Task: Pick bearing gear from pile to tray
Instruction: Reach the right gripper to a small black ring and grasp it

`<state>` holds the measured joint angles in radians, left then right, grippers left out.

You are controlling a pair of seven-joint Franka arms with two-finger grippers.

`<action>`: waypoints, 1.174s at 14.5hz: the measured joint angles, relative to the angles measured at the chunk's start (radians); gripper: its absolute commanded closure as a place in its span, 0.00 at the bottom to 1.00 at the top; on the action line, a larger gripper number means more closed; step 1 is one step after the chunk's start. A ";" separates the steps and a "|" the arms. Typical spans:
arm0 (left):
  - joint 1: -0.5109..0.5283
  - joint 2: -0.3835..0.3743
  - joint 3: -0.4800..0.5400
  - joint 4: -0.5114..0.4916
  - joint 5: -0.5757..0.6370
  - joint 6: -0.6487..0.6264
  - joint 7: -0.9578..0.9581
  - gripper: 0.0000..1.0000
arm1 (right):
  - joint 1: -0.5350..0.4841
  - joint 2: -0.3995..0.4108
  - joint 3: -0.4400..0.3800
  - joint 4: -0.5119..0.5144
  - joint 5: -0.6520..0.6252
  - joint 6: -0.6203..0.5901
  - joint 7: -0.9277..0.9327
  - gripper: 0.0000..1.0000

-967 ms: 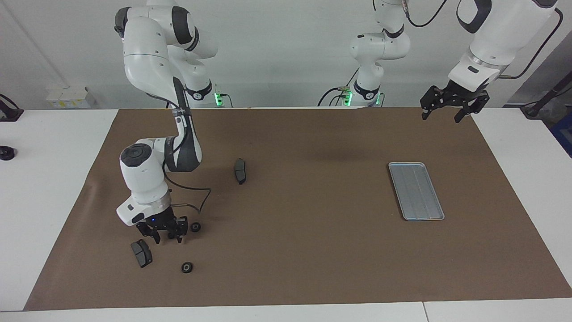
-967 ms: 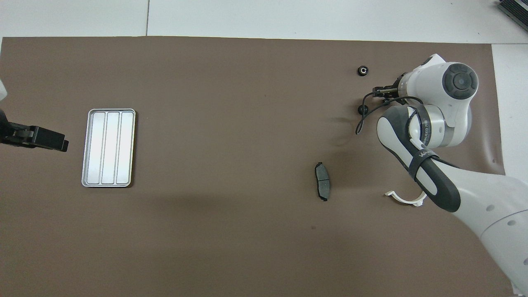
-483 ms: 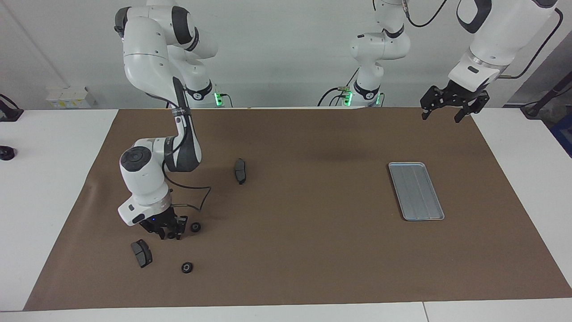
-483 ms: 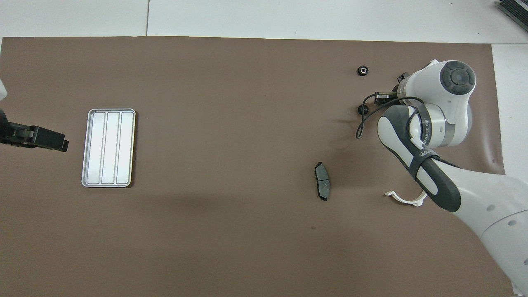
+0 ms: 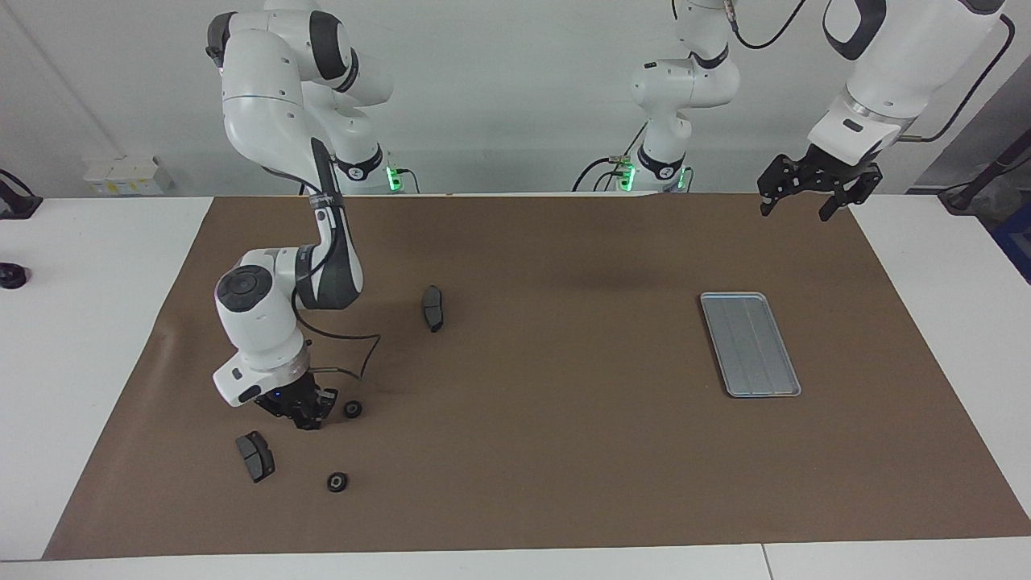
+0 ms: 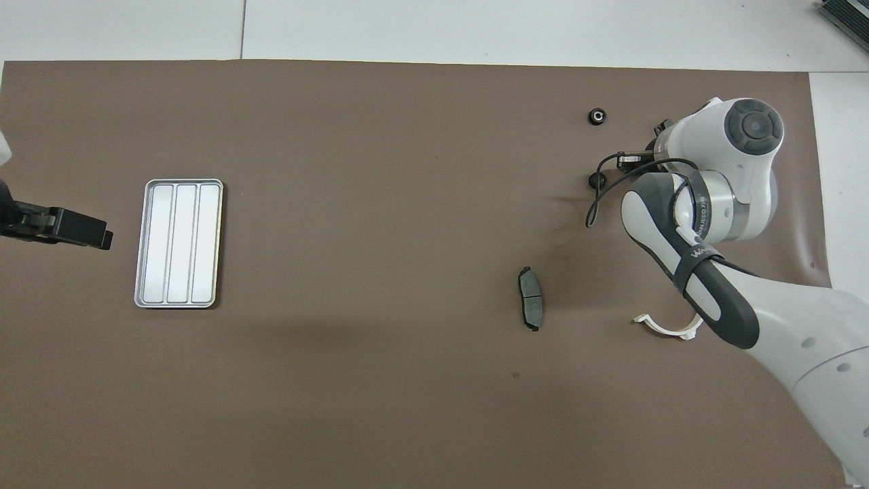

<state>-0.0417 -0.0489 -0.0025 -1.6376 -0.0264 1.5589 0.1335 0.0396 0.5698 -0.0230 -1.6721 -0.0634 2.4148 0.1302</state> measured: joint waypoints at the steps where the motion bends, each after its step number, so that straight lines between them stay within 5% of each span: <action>1: 0.000 0.000 0.000 0.000 0.000 0.000 0.000 0.00 | 0.000 0.000 0.000 0.000 0.000 0.000 0.000 0.91; 17: 0.000 0.000 0.000 0.000 0.000 0.000 0.000 0.00 | 0.037 -0.048 0.002 0.020 0.000 -0.026 0.000 1.00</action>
<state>-0.0417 -0.0489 -0.0024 -1.6376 -0.0264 1.5589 0.1331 0.0762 0.5217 -0.0205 -1.6518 -0.0633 2.3891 0.1303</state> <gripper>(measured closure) 0.000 0.762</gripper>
